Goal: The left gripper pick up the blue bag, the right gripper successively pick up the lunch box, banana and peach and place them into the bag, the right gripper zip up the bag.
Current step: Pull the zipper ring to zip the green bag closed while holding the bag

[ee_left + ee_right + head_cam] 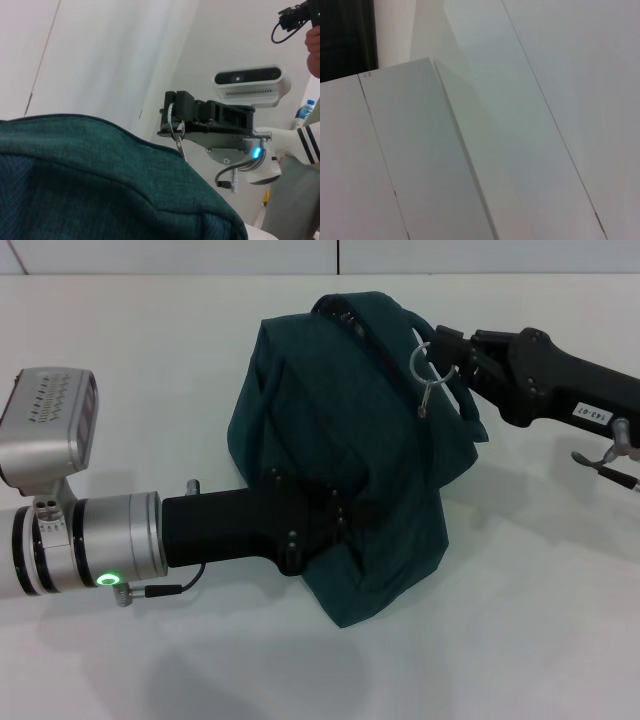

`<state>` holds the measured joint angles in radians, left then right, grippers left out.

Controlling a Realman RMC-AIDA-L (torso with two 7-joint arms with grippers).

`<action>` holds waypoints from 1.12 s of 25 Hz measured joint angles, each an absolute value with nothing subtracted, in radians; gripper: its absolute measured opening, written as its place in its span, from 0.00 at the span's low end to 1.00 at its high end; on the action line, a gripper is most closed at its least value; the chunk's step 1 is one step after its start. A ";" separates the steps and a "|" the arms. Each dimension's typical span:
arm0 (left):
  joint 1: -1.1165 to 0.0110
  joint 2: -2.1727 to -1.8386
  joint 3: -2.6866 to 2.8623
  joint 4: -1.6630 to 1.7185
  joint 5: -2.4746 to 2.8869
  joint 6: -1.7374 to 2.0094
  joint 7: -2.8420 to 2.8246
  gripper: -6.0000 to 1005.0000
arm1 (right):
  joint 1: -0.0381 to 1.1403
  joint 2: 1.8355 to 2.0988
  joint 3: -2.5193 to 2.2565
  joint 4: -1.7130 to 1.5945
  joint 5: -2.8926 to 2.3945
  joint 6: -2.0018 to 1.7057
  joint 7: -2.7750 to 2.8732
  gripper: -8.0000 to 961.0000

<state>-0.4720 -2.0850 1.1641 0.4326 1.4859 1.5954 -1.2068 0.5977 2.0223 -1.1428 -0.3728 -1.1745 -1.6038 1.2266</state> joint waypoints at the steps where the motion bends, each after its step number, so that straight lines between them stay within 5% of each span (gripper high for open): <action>1: -0.472 -2.085 1.164 0.433 1.486 1.596 -1.205 0.05 | 0.600 2.022 -1.143 -0.373 -1.174 -1.603 1.227 0.03; 28: -0.466 -2.080 1.154 0.434 1.479 1.659 -1.157 0.05 | 0.653 2.023 -1.149 -0.372 -1.172 -1.567 1.226 0.03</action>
<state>-0.4661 -2.0802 1.1535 0.4341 1.4787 1.6585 -1.1572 0.6533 2.0234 -1.1494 -0.3718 -1.1716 -1.5668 1.2256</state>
